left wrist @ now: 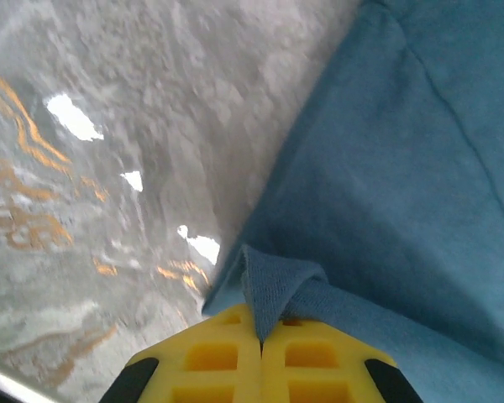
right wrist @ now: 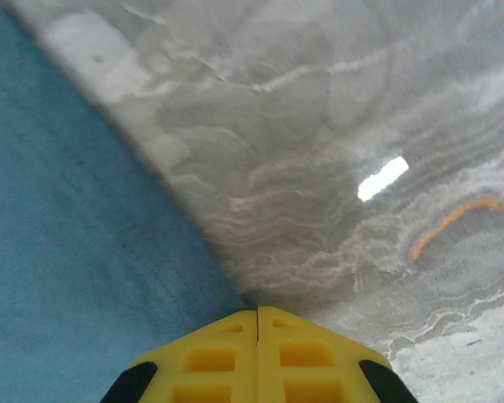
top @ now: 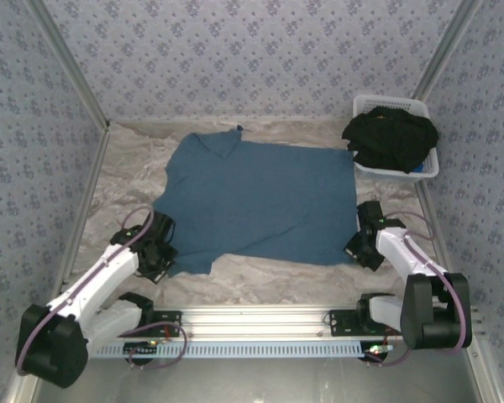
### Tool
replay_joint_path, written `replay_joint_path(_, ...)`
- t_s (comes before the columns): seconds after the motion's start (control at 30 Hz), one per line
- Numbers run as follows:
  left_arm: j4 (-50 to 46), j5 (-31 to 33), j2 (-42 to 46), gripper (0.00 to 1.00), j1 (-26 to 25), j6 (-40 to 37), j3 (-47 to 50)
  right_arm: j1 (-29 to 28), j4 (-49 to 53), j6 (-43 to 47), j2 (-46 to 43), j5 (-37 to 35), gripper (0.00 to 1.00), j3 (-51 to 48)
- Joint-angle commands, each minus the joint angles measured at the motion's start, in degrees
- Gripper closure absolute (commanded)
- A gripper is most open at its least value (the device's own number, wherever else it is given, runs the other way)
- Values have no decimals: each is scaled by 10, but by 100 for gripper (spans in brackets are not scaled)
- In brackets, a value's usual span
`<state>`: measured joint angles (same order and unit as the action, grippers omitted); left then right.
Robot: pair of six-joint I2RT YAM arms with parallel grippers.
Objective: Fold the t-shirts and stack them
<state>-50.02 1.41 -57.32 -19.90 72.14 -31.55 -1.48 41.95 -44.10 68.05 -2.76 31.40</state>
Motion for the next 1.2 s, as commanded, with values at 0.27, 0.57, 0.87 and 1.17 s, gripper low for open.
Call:
replay_joint_path(0.27,-54,-2,-32,45,-118,-183,-115,-29,94,-61,-93,-71,54,65)
replay_joint_path(0.57,0,-23,-158,57,-291,-265,-123,-180,-172,67,-166,94,57,43)
replay_joint_path(0.87,63,-9,-265,55,-300,-285,-133,-208,-153,60,-162,95,62,67)
replay_joint_path(1.17,89,-10,-297,90,-309,-279,-129,-208,-128,61,-166,94,72,69)
